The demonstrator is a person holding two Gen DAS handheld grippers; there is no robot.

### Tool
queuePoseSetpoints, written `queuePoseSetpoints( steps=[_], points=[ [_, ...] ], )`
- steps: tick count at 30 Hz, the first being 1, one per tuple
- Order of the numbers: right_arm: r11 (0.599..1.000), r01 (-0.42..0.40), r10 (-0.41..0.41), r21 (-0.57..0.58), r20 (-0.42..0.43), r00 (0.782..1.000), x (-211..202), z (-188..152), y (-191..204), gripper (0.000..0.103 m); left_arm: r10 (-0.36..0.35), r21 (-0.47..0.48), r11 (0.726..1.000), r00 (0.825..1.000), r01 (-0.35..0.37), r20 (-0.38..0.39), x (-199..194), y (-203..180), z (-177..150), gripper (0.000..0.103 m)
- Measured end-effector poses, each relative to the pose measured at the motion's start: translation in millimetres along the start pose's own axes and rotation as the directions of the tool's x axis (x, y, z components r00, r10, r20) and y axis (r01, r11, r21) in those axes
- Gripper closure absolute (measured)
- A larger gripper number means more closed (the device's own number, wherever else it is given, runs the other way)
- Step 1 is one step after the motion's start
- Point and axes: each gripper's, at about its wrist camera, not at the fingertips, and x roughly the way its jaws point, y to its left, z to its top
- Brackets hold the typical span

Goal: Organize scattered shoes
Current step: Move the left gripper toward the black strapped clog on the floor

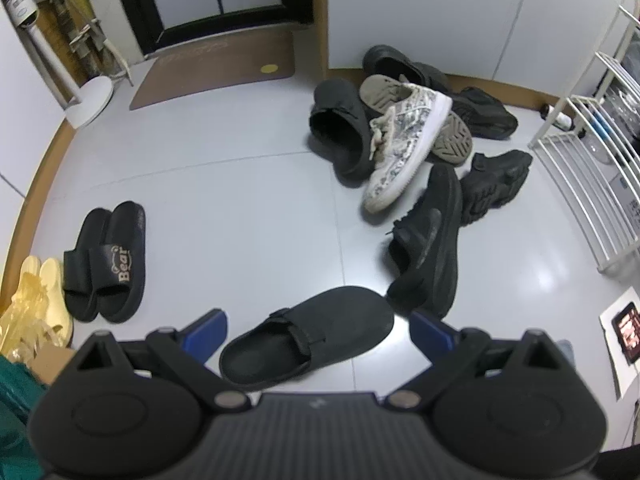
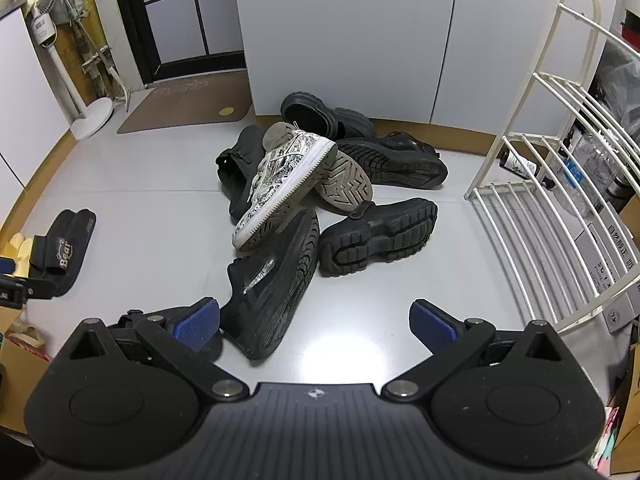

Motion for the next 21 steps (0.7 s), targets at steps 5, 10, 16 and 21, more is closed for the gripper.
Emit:
queuePoseSetpoints(
  steps=[5, 10, 16, 21],
  points=[
    [0.998, -0.059, 0.059, 0.005, -0.004, 0.998, -1.7, -1.5, -0.3, 0.000, -0.001, -0.009, 1.000, 1.000, 0.001, -0.004, -0.8, 14.1, -3.6, 0.004],
    [0.997, -0.076, 0.076, -0.007, -0.014, 0.997, -4.3, -4.4, 2.4, 0.000, -0.002, -0.019, 1.000, 1.000, 0.002, -0.007, -1.7, 23.6, -5.1, 0.004],
    [0.995, -0.095, 0.094, -0.034, -0.025, 0.995, -7.7, -5.9, -2.3, 0.000, -0.018, -0.015, 1.000, 1.000, 0.018, 0.007, -7.2, 24.5, -3.9, 0.004],
    [0.996, -0.063, 0.060, -0.063, -0.040, 0.997, -6.1, -10.6, -9.8, 0.000, -0.024, -0.013, 1.000, 1.000, 0.024, 0.016, -10.7, 21.8, -3.0, 0.004]
  ],
)
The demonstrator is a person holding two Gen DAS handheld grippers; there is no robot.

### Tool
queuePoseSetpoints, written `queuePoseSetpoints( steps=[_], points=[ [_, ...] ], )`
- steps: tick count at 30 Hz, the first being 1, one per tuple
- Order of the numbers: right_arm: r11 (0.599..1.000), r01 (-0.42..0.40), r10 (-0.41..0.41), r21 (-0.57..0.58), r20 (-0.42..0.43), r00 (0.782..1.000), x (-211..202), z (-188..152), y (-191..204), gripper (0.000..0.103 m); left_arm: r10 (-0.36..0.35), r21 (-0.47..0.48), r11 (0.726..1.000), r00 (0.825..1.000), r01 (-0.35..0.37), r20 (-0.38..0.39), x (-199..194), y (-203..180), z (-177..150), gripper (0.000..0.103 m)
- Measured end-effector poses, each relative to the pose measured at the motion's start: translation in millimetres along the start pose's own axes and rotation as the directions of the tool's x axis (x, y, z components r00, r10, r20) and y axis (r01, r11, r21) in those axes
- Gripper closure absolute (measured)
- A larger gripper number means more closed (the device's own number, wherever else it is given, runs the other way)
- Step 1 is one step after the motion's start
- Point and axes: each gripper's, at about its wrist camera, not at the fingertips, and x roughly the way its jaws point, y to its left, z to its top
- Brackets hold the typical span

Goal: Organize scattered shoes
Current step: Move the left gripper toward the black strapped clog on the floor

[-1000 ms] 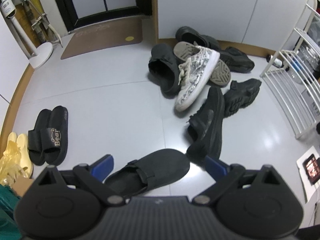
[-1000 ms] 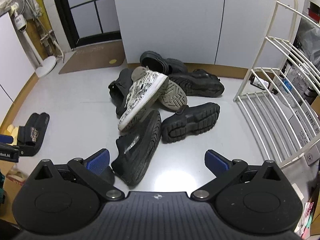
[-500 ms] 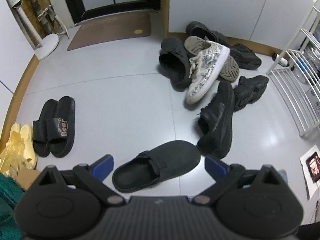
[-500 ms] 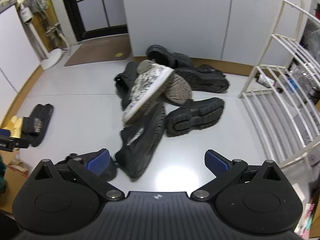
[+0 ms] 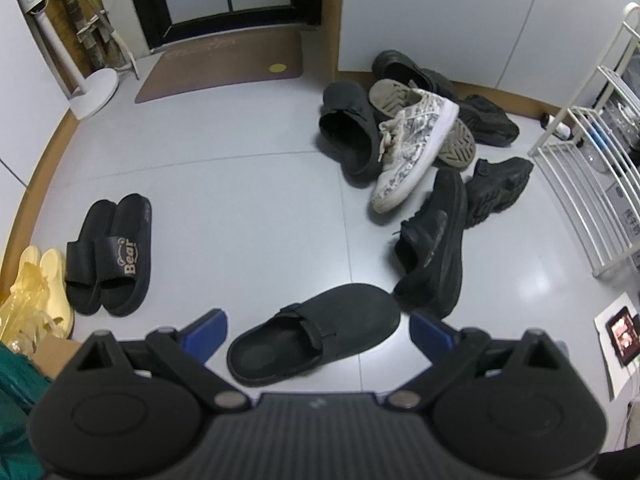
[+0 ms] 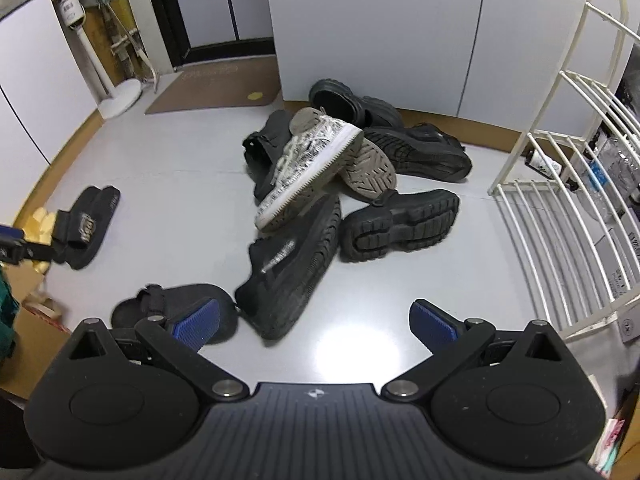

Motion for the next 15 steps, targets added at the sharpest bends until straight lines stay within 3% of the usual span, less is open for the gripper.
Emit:
queuePoseSetpoints(
  steps=[15],
  points=[
    [0.998, 0.053, -0.054, 0.014, 0.023, 0.998, -8.6, -5.0, -26.0, 0.000, -0.024, 0.031, 0.999, 1.000, 0.024, -0.020, 6.0, -9.6, -0.1, 0.006]
  ],
)
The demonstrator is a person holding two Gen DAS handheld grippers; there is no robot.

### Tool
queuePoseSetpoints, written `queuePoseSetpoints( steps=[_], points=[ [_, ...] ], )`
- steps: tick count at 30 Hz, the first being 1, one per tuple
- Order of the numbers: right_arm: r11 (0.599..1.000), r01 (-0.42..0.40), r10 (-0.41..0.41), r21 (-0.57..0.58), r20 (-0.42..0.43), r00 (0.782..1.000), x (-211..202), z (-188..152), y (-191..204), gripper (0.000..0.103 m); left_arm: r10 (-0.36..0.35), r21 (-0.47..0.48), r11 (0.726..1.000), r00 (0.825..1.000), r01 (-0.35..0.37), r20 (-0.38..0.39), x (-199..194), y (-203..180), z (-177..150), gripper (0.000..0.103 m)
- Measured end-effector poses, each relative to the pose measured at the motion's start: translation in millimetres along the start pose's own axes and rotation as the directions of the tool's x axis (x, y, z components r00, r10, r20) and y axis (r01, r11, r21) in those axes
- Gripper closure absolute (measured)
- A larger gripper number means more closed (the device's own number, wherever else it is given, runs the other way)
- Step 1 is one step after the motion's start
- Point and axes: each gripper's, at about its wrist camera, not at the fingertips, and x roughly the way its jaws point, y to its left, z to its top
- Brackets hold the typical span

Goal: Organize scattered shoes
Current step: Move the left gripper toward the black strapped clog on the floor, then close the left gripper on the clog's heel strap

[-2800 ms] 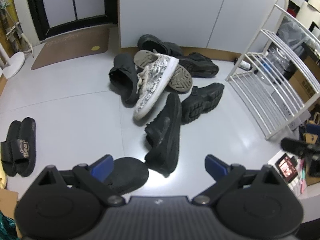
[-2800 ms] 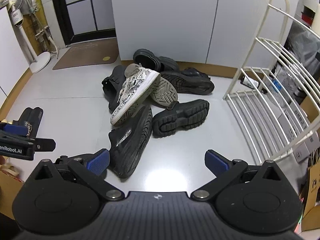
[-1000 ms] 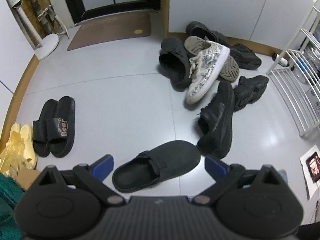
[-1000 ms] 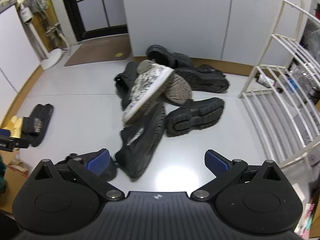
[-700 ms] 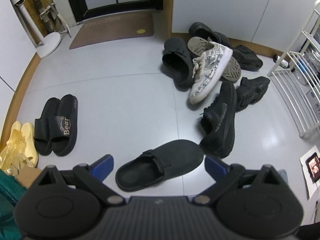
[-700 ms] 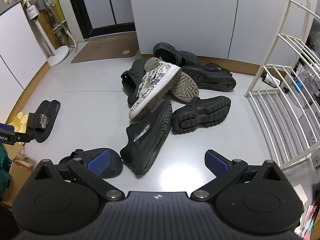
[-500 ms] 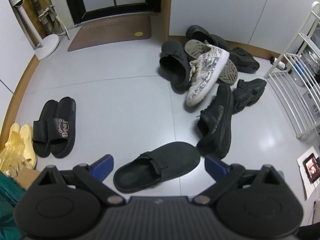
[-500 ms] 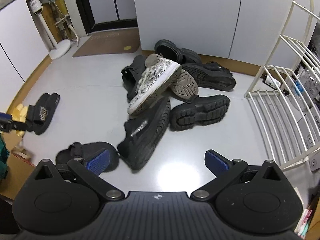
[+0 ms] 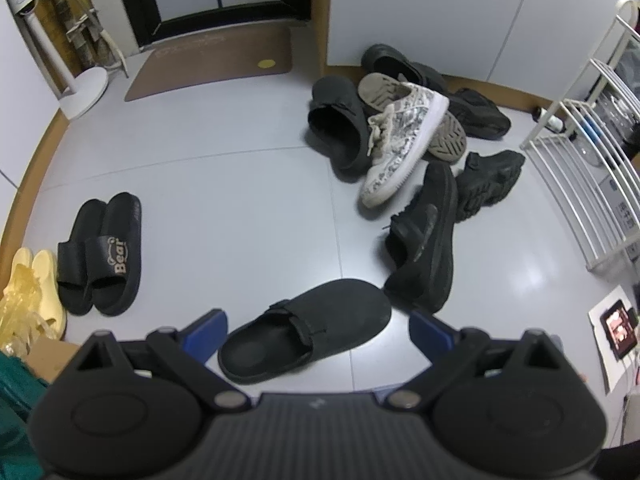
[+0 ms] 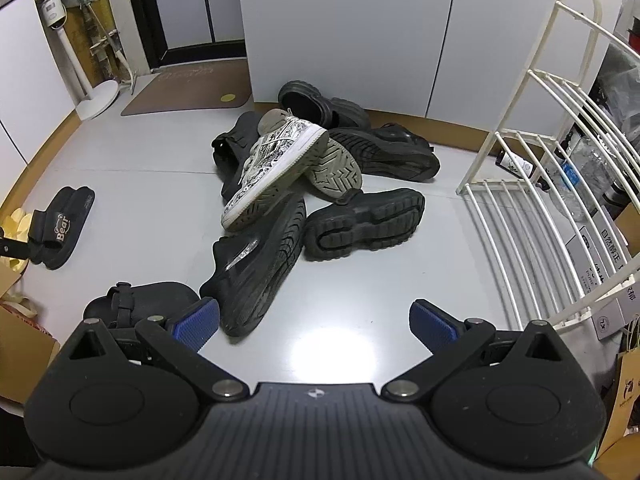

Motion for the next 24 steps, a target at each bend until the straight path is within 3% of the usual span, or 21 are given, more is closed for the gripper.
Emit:
queuePoseSetpoints(
  steps=[8, 24],
  points=[
    [1.000, -0.013, 0.013, -0.005, 0.008, 1.000, 2.0, 0.8, -3.3, 0.000, 0.038, 0.095, 0.995, 0.999, -0.038, 0.007, 9.9, -18.7, 1.7, 0.013],
    [0.999, -0.041, 0.041, 0.007, -0.004, 0.999, 19.9, 14.0, -0.3, 0.000, -0.054, 0.006, 0.998, 0.997, 0.055, -0.055, 45.4, -12.2, 17.4, 0.027]
  ],
)
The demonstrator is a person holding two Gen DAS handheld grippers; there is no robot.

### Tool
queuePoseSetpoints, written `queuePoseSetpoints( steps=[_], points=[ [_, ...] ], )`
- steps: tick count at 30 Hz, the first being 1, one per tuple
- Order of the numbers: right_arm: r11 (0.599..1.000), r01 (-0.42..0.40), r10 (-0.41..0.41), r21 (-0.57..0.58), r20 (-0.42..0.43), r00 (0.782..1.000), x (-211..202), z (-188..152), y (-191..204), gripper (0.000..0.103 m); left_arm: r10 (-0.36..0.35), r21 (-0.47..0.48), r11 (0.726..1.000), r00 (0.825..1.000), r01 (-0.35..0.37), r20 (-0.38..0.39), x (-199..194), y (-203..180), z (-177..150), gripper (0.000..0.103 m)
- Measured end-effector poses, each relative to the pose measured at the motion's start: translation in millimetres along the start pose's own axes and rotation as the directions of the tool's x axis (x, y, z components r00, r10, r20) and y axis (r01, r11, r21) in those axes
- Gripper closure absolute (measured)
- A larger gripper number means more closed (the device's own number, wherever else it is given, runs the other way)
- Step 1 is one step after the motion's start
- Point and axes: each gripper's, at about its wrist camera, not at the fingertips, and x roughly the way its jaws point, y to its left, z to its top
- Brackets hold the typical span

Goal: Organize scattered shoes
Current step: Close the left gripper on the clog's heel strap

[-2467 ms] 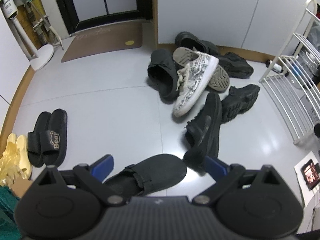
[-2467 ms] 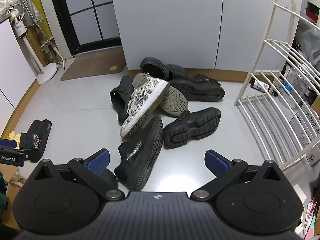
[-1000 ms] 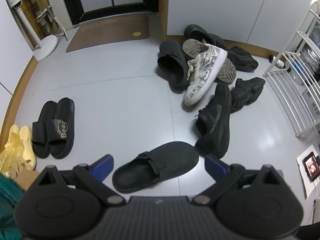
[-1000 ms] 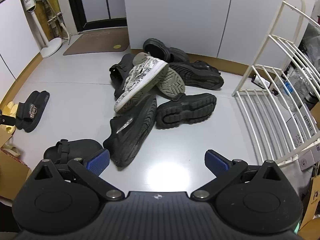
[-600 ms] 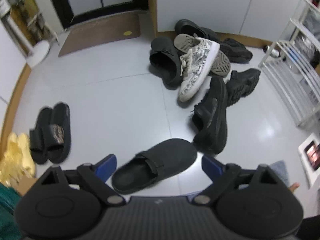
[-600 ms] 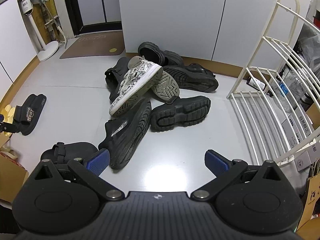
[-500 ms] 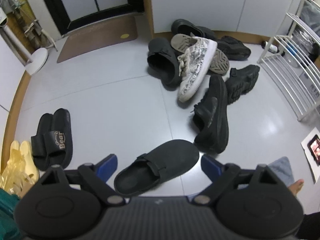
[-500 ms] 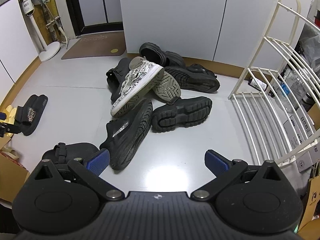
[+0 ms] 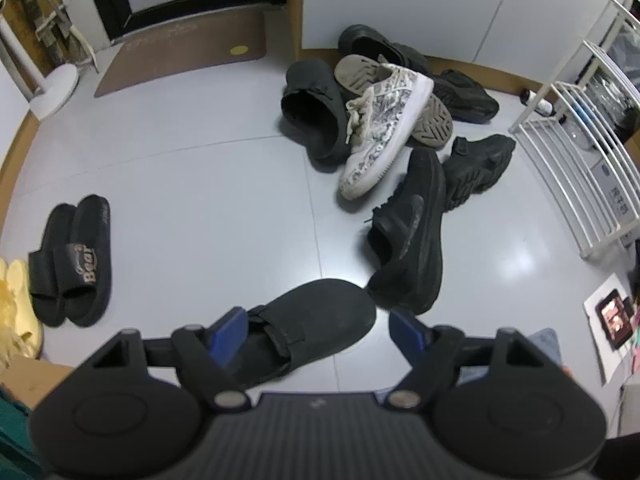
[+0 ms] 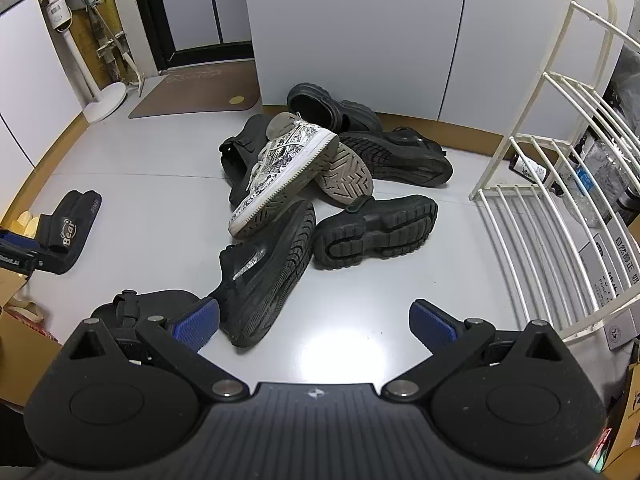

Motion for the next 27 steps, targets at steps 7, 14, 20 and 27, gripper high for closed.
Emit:
queuePoseSetpoints(
  steps=[7, 14, 20, 27],
  points=[
    [0.997, -0.033, 0.033, 0.072, 0.005, 0.999, 8.3, 10.1, -3.2, 0.000, 0.053, 0.000, 0.999, 0.998, -0.053, -0.043, 39.4, -3.3, 11.9, 0.033],
    [0.997, -0.040, 0.038, 0.061, 0.035, 0.999, 8.1, 16.2, 4.2, 0.000, 0.076, -0.080, 0.993, 0.992, -0.084, -0.101, 77.9, 16.4, 8.1, 0.034],
    [0.992, -0.021, 0.017, 0.128, 0.033, 0.999, 13.7, 18.6, -4.1, 0.000, 0.088, -0.148, 0.983, 0.986, -0.110, -0.145, 112.8, 33.1, 2.8, 0.034],
    [0.988, -0.042, 0.034, 0.146, 0.056, 0.998, 9.4, 21.0, -4.5, 0.000, 0.091, -0.242, 0.960, 0.974, -0.141, -0.208, 161.0, 58.2, -11.7, 0.041]
  ],
)
